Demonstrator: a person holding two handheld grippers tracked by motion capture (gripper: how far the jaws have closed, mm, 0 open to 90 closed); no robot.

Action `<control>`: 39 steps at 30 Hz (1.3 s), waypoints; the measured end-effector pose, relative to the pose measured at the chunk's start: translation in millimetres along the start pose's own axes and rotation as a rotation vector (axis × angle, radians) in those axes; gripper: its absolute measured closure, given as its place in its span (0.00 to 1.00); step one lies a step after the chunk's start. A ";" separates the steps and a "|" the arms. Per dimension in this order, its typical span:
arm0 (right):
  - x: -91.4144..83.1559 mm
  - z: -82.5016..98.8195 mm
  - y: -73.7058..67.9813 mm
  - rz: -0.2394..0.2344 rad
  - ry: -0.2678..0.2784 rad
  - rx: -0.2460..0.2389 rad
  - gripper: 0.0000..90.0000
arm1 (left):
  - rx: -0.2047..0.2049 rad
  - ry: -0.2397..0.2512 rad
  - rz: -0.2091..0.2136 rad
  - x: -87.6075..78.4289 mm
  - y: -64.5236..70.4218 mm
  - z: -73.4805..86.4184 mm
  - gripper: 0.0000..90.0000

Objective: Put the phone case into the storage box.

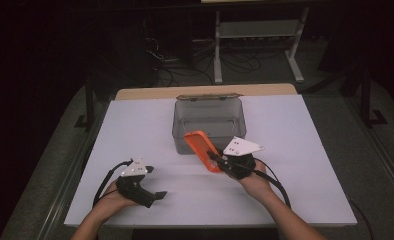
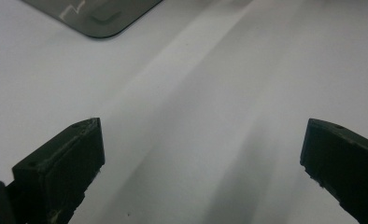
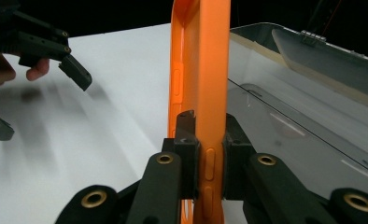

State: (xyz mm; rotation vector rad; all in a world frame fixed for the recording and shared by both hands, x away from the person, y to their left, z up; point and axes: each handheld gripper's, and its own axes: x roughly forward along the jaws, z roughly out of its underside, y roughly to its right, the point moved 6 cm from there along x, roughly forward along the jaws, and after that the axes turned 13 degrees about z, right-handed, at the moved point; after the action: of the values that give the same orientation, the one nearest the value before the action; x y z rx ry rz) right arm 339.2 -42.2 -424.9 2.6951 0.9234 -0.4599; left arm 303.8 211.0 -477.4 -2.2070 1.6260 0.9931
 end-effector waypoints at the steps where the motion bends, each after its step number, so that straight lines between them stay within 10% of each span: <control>1: -0.1 0.1 0.3 -0.004 -0.002 0.008 0.88 | 0.000 0.000 0.000 0.2 0.0 0.1 0.00; 13: -0.6 0.7 5.4 -0.044 -0.019 0.107 0.88 | -0.001 -0.002 0.001 0.4 0.3 0.2 0.00; 39: -5.6 -13.0 13.2 -0.046 -0.033 0.090 0.88 | -0.004 0.006 -0.001 -0.2 1.2 0.6 0.00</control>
State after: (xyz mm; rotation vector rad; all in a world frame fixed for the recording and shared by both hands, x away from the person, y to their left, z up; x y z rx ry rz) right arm 346.1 -51.1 -409.1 2.7429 0.9792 -0.5669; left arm 302.4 211.0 -477.4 -2.2153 1.6272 0.9904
